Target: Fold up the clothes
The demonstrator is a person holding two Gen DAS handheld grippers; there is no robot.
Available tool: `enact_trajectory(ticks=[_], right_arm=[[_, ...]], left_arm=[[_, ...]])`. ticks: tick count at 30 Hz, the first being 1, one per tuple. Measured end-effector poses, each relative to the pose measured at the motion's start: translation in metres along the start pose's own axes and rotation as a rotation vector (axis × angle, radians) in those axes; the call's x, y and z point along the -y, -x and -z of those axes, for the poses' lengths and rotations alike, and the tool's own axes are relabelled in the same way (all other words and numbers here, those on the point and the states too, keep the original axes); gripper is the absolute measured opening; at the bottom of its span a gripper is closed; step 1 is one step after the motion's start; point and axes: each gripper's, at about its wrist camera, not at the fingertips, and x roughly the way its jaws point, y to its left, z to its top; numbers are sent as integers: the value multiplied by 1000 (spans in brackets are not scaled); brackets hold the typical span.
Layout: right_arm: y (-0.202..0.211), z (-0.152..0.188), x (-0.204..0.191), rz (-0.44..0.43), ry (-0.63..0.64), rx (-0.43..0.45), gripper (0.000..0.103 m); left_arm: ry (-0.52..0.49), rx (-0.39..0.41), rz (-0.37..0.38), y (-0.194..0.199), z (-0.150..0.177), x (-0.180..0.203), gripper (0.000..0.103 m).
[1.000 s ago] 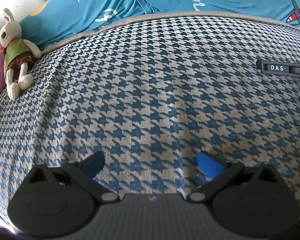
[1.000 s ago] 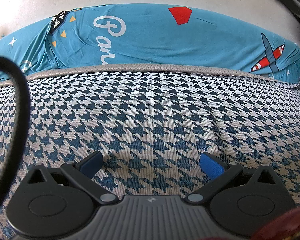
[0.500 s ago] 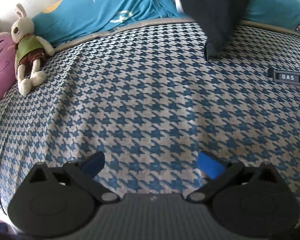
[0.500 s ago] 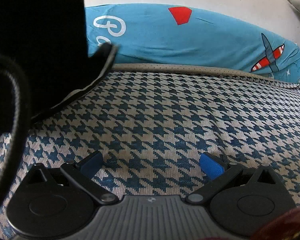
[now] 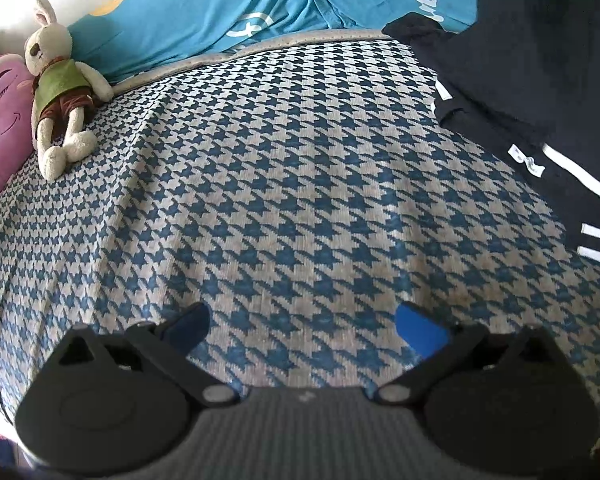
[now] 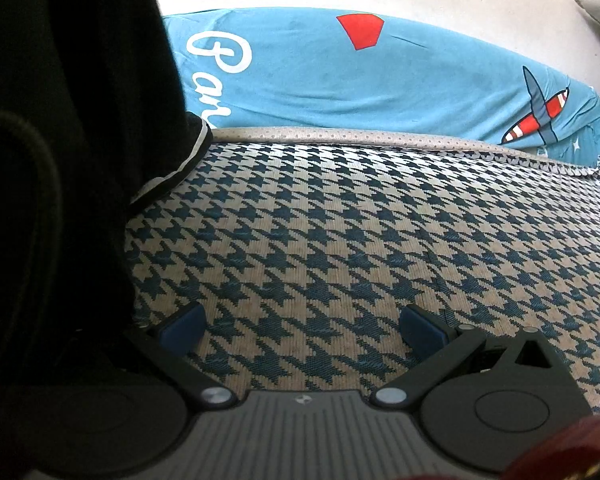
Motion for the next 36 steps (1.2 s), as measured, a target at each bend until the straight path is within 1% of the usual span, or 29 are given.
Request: enact_trajectory(ticks=[2, 16, 36], right_arm=[[0, 0, 1, 0, 0, 0, 103], [0, 0, 1, 1, 0, 0, 103], [0, 0, 1, 1, 0, 0, 103]], left_arm=[[-4, 1, 0, 6, 6, 5, 103], [33, -3, -19, 5, 4, 7, 103], [96, -15, -28, 3, 6, -10, 103]])
